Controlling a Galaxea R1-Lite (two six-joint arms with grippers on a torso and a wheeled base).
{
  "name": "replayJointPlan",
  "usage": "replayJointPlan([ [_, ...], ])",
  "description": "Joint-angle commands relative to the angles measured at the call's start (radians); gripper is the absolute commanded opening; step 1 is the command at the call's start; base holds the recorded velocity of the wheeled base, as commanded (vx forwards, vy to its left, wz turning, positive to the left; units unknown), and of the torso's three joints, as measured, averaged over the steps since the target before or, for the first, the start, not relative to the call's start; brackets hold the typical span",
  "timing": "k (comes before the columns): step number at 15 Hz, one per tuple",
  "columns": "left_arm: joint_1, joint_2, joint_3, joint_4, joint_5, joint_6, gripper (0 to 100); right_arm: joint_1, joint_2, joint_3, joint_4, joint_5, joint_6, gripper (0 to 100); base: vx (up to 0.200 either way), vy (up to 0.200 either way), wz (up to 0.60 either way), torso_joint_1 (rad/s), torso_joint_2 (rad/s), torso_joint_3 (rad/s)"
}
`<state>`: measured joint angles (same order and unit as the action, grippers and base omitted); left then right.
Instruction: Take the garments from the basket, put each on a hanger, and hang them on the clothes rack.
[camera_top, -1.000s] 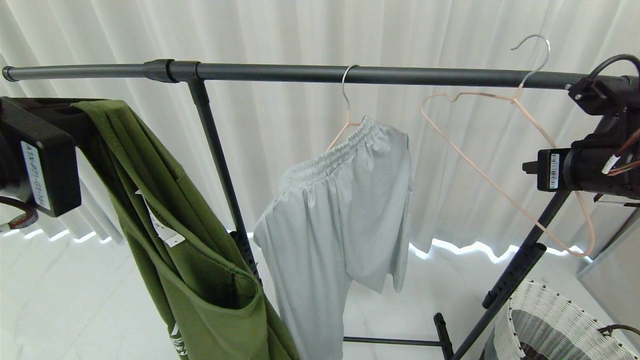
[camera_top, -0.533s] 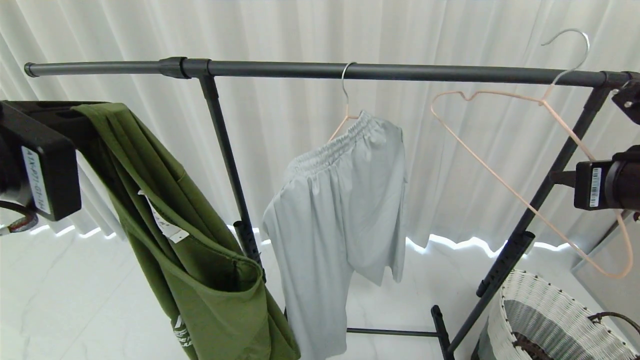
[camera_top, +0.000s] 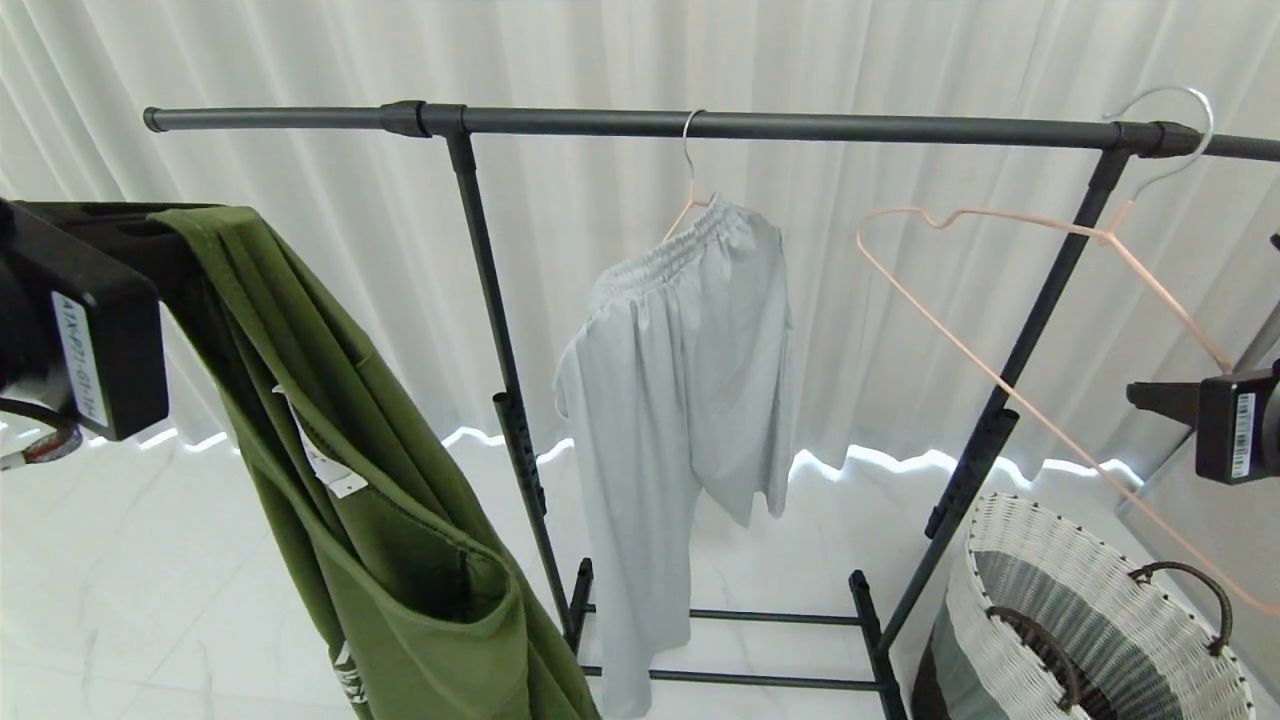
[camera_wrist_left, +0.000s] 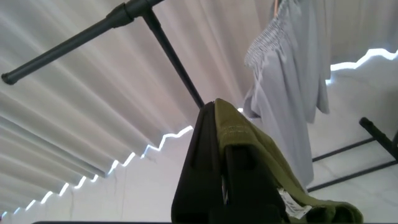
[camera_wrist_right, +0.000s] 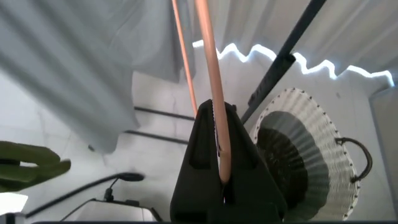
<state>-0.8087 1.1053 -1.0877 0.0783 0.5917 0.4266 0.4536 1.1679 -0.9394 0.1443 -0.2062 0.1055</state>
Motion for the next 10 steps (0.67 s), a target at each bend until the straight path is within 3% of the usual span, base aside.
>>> replayJointPlan([
  [1,-0.001,0.001,0.003,0.0,0.0,0.0,0,0.068,-0.033,0.017,0.0,0.002,-0.001,0,0.0,0.0,0.0,0.0,0.0,0.0],
  [5,-0.004,0.019,0.017,0.001,0.008,0.003,0,0.284,-0.088,0.048,0.011,0.001,-0.001,0,0.0,0.0,0.0,0.0,0.0,0.0],
  [10,-0.001,0.142,-0.038,-0.006,0.126,-0.04,0,0.467,-0.1,0.047,0.046,-0.001,-0.004,0,0.0,0.0,0.0,0.0,0.0,0.0],
])
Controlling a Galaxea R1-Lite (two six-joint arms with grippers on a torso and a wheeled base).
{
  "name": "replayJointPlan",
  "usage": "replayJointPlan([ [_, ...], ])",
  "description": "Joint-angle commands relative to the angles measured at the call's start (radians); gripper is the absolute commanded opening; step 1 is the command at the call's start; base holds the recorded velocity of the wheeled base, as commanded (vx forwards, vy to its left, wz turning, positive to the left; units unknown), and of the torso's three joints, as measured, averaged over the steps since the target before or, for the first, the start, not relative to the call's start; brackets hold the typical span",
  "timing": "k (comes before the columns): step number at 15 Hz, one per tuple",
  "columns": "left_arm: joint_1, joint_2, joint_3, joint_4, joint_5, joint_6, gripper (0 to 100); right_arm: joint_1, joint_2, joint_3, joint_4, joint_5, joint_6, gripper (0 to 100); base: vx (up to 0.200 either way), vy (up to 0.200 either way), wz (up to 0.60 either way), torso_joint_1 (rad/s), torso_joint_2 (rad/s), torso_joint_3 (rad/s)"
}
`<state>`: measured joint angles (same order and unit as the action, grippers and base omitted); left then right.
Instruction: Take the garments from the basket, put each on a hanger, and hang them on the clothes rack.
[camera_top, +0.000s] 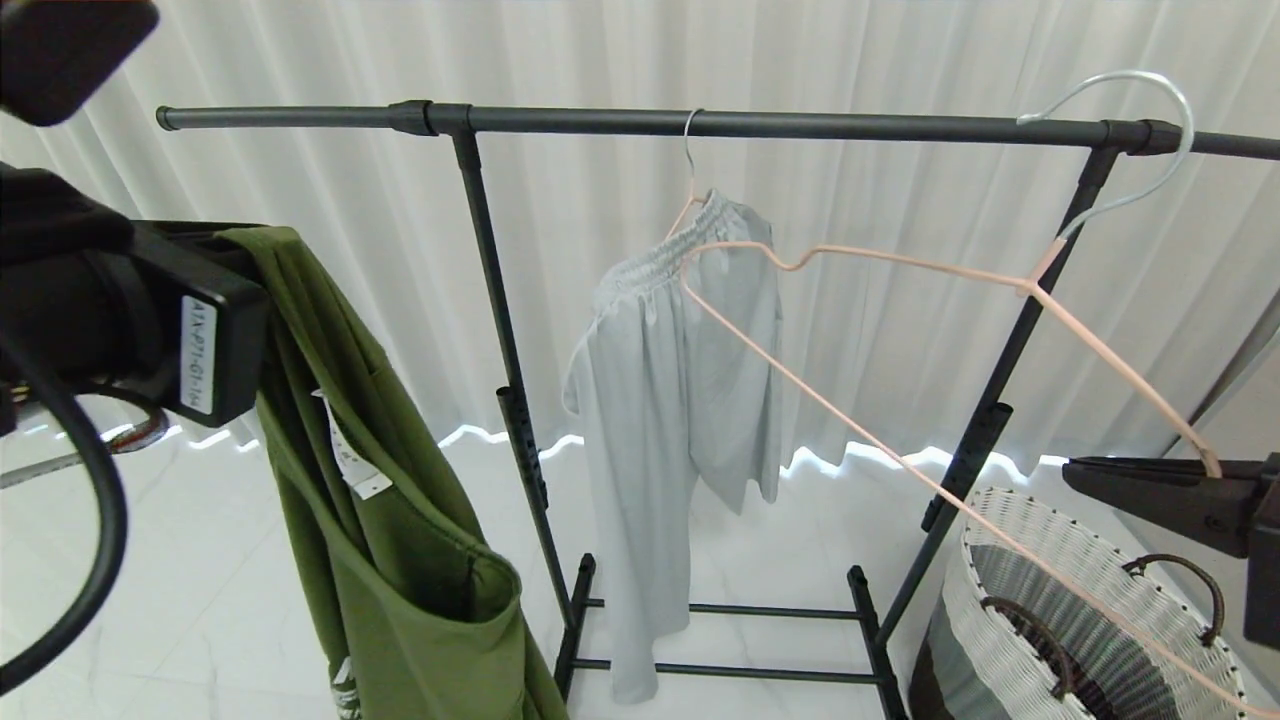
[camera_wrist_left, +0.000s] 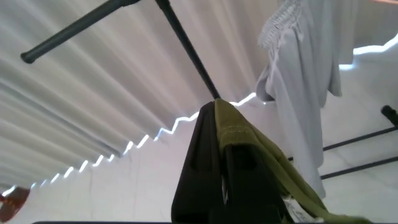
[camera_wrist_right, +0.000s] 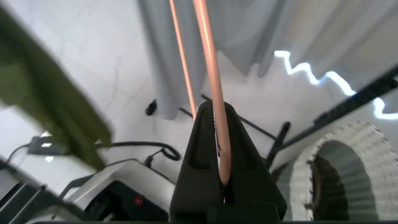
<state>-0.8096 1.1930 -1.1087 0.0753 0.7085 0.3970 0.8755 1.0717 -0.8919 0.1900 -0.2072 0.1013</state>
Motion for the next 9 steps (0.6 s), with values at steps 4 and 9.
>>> replayJointPlan([
  [4,0.001,0.166,-0.105,-0.006,0.025,-0.136,0,0.166,0.007,-0.001,0.0,0.0,0.003,0,0.0,0.0,0.0,0.0,0.0,0.0],
  [9,0.017,0.235,-0.175,-0.006,0.025,-0.219,0,0.339,0.033,0.001,-0.003,0.003,0.012,0,0.0,0.0,0.0,0.0,0.0,0.0],
])
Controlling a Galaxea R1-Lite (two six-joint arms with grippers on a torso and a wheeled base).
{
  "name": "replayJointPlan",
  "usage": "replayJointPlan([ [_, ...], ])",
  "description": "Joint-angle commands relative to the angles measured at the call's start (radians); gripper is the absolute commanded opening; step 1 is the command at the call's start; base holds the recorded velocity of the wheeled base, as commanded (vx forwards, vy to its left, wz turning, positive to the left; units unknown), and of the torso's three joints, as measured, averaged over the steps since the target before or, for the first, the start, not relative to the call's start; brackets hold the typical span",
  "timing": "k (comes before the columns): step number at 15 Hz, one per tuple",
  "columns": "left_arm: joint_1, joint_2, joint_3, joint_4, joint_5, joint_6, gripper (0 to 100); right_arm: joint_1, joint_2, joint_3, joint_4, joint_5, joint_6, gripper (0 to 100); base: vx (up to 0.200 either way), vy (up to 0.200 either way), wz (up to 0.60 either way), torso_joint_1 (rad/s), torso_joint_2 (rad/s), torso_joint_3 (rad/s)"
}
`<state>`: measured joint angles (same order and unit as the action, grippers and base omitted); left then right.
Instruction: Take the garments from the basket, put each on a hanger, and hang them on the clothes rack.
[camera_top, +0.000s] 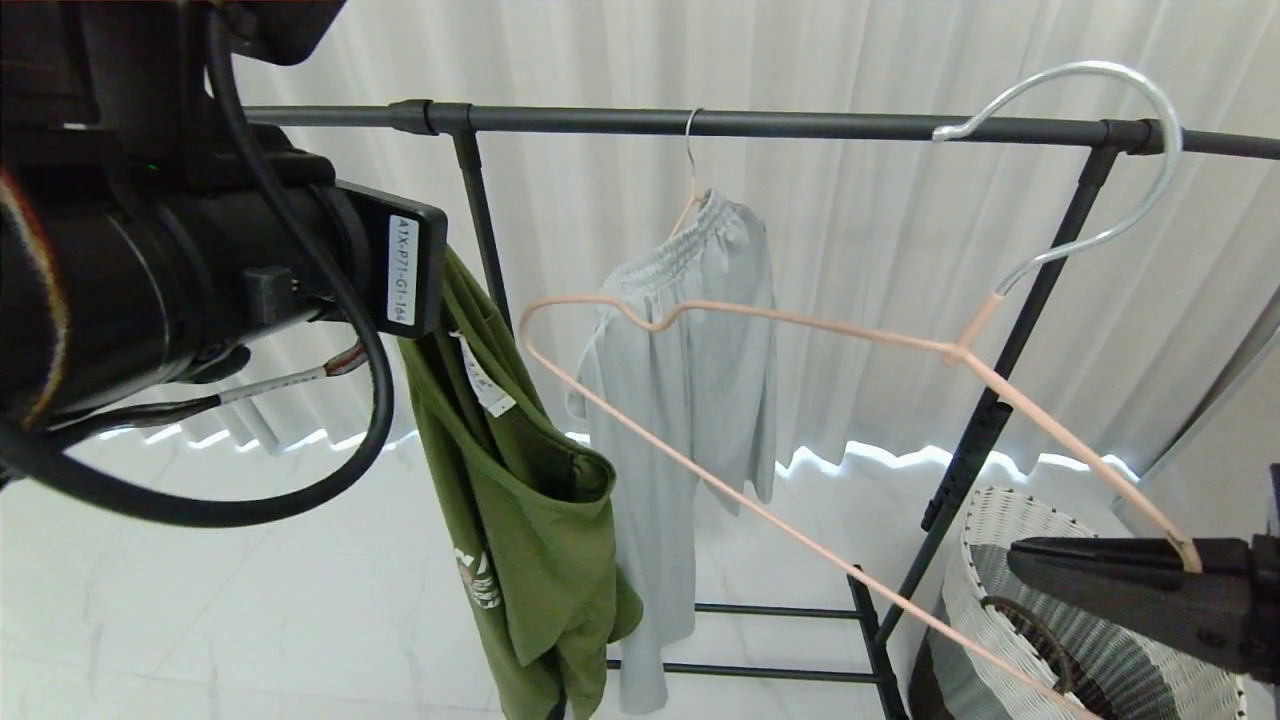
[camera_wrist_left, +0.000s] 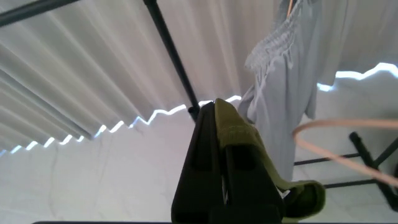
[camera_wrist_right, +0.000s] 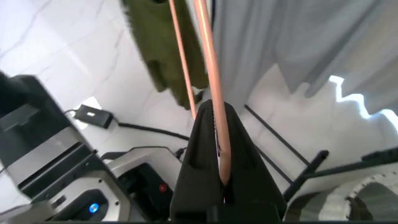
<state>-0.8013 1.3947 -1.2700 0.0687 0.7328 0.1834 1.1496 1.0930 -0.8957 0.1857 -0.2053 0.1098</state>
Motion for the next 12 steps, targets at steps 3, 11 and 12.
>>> replayJointPlan([
  [3,0.019,0.04,-0.015,0.0,0.0,-0.012,0,0.079,0.031,0.003,-0.003,0.003,0.005,0,0.0,0.0,0.0,0.0,0.0,0.0],
  [11,0.042,0.04,-0.014,0.0,0.0,-0.012,0,0.093,0.038,-0.003,-0.008,0.004,0.004,0,0.0,0.0,0.0,0.0,0.0,0.0],
  [12,0.045,0.04,-0.014,0.0,0.0,-0.012,0,0.094,0.038,-0.003,-0.008,0.004,0.004,0,0.0,0.0,0.0,0.0,0.0,0.0],
])
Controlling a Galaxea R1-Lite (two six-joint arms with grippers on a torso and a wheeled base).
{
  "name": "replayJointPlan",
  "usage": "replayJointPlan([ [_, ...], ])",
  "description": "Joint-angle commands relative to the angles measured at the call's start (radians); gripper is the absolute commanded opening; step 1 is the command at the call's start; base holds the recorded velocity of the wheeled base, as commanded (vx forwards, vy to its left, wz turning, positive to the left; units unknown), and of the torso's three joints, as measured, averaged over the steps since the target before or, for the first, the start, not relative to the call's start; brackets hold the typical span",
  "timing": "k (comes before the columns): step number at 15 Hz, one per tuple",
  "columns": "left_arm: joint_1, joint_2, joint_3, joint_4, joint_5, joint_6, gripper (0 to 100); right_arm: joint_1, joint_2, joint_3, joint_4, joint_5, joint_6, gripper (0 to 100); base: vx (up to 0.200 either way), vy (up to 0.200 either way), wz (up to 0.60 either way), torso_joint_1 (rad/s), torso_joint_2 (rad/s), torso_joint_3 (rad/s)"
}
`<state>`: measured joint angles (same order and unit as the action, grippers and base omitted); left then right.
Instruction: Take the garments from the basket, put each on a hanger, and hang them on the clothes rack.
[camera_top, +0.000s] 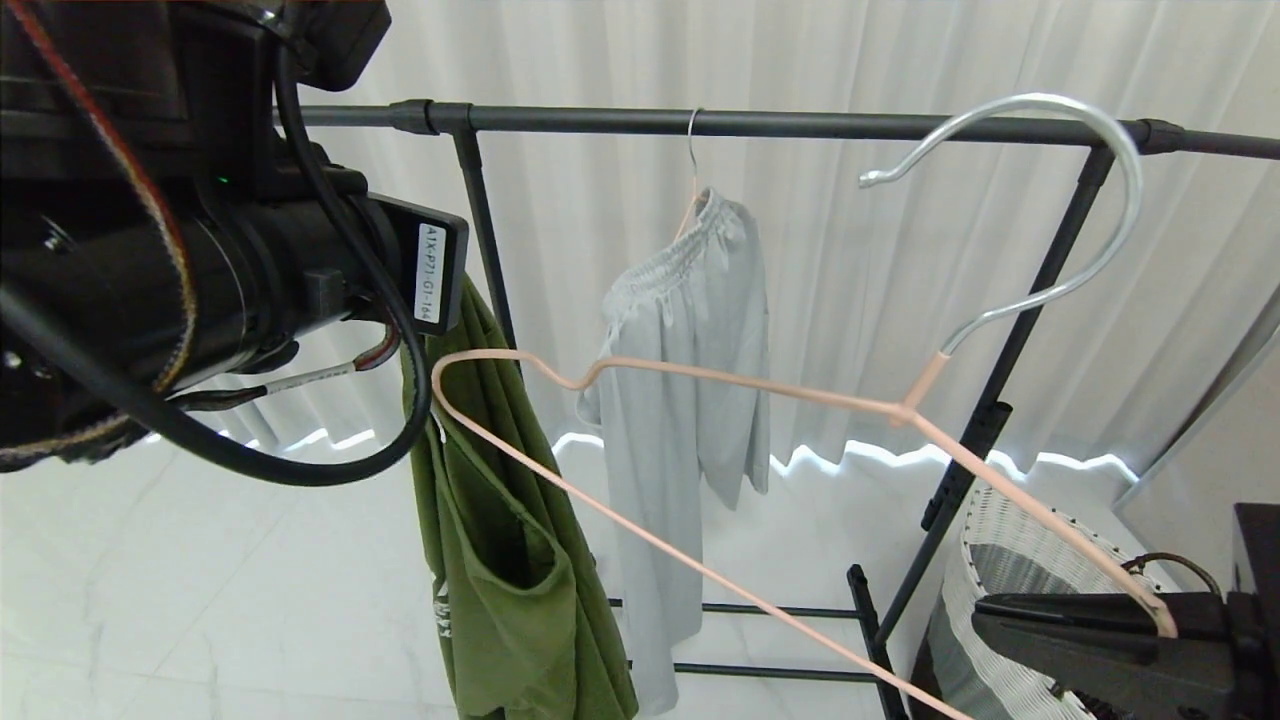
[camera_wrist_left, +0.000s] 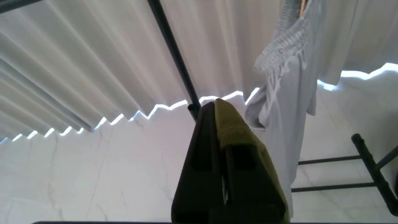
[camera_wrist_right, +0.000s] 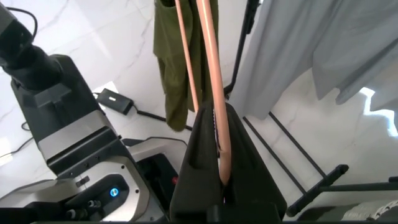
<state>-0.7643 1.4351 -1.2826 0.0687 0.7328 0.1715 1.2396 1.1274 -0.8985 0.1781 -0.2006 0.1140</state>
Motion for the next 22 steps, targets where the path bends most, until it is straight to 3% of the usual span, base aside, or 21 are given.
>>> replayJointPlan([
  [1,0.008,-0.001,0.0,0.0,0.0,0.0,0,0.006,0.003,0.0,0.0,0.003,-0.002,0,0.0,0.0,0.0,0.0,0.0,0.0],
  [7,0.006,-0.007,0.005,0.0,0.0,0.002,0,-0.023,0.032,-0.003,-0.006,-0.008,-0.002,0,0.0,0.0,0.0,0.0,0.0,0.0],
  [11,0.0,-0.009,0.006,0.0,0.0,0.0,0,-0.071,0.114,-0.026,-0.114,-0.011,-0.001,0,0.0,0.0,0.0,0.0,0.0,0.0],
  [16,-0.006,-0.01,0.006,0.0,0.0,0.0,0,-0.074,0.135,-0.03,-0.12,-0.011,0.003,0,0.0,0.0,0.0,0.0,0.0,0.0],
  [22,-0.027,-0.019,0.029,0.0,0.0,0.0,0,-0.186,0.204,-0.065,-0.198,-0.029,0.032,0,0.0,0.0,0.0,0.0,0.0,0.0],
])
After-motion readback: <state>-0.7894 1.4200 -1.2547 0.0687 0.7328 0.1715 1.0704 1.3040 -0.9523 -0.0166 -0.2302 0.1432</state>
